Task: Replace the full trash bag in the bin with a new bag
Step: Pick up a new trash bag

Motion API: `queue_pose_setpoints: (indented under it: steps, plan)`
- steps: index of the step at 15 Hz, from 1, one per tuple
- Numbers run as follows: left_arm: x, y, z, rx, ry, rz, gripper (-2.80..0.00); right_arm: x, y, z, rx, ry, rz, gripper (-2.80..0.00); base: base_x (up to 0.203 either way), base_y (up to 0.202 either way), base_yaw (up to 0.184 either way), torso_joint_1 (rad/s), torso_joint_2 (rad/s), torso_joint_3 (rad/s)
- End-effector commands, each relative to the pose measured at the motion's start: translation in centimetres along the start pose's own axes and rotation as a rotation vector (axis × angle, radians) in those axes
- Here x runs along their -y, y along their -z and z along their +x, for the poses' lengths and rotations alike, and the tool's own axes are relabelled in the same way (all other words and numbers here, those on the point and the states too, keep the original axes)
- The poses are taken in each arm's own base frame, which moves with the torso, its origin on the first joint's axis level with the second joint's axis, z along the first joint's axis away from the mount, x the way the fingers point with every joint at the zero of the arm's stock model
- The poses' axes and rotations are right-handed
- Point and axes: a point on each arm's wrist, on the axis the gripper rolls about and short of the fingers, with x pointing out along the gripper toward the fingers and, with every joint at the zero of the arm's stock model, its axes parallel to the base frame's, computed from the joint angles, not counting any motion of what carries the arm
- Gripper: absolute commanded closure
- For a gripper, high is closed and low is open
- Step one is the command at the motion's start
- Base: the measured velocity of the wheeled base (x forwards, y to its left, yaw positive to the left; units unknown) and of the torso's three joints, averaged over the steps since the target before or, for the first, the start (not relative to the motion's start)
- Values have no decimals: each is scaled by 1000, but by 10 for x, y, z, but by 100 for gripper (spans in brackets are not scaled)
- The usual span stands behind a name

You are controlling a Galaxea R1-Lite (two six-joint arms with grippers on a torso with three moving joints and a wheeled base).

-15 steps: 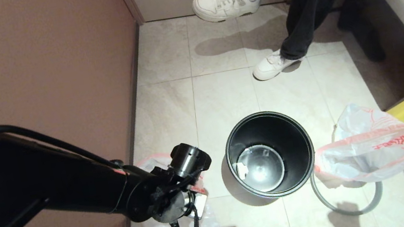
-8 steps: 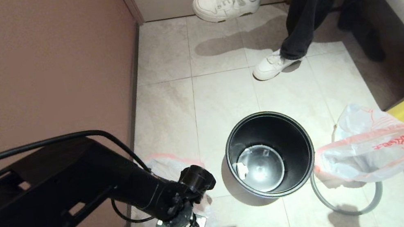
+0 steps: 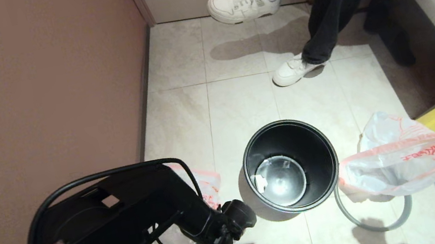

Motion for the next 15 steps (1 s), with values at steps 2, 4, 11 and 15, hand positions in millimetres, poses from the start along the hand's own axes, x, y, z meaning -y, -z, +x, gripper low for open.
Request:
queue_pose_setpoints:
  steps: [2, 4, 11, 15]
  plan:
    - [7, -17, 12, 20, 1, -13, -280, -1, 0, 2, -25, -19, 3, 0, 0, 0, 0, 0, 0, 0]
    - [12, -27, 24, 24, 2, -15, -280, -2, -2, 3, -40, -28, 3, 0, 0, 0, 0, 0, 0, 0]
    - [-6, -60, 35, -28, 43, -63, -280, -5, -7, 9, -48, -46, 2, 0, 0, 0, 0, 0, 0, 0]
    - [-15, -63, 40, -39, 46, -79, 0, -8, -14, 13, -31, -56, 0, 0, 0, 0, 0, 0, 0, 0]
